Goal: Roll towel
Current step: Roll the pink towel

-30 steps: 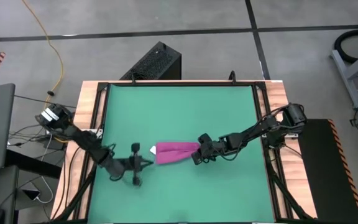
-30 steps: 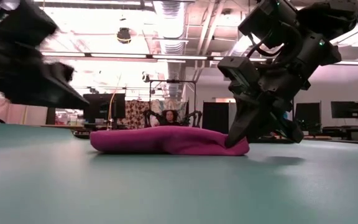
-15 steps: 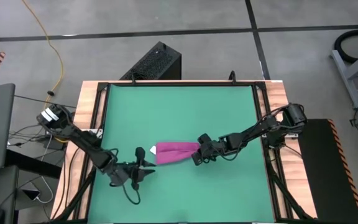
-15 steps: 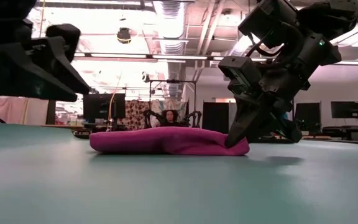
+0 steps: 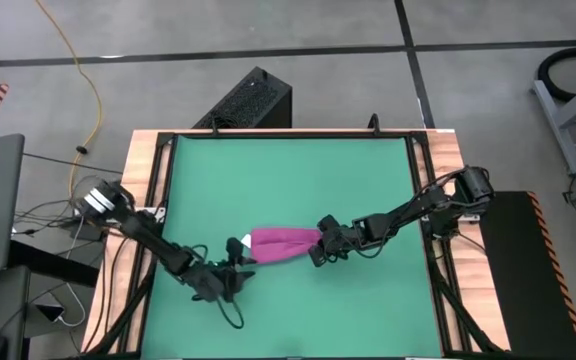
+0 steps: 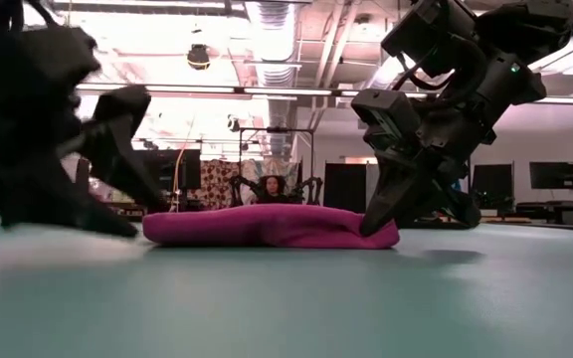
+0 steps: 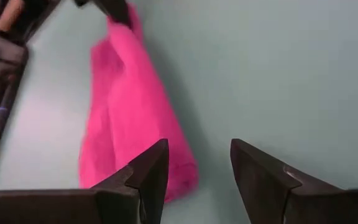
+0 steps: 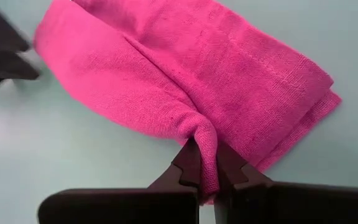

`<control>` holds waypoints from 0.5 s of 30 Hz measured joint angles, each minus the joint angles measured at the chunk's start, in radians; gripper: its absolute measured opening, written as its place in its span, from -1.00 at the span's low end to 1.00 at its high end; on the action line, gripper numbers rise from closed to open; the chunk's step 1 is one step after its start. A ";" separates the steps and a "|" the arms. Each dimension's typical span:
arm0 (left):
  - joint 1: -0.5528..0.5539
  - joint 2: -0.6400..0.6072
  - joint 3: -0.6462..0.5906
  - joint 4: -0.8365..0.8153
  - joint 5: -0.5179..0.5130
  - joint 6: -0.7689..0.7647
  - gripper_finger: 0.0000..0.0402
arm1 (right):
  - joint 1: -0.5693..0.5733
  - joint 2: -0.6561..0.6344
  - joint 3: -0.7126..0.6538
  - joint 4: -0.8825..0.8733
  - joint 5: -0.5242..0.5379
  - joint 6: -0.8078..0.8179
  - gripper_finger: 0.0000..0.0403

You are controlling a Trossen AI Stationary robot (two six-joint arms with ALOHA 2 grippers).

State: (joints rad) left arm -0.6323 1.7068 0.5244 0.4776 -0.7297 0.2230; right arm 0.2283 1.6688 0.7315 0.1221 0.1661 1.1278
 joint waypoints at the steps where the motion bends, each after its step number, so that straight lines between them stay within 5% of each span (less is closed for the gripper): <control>1: -0.002 0.027 0.019 0.003 -0.033 0.000 -0.18 | 0.000 0.000 0.000 0.000 0.000 0.000 -0.88; 6: -0.011 0.108 0.100 -0.038 -0.124 0.018 -0.18 | 0.002 0.000 0.000 0.005 0.000 -0.003 -0.85; 15: 0.011 0.115 0.124 -0.218 -0.140 -0.151 -0.18 | 0.024 0.000 0.000 0.006 0.013 -0.014 -0.85</control>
State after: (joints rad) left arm -0.6216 1.8221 0.6483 0.2593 -0.8696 0.0722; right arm 0.2527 1.6688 0.7319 0.1280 0.1790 1.1139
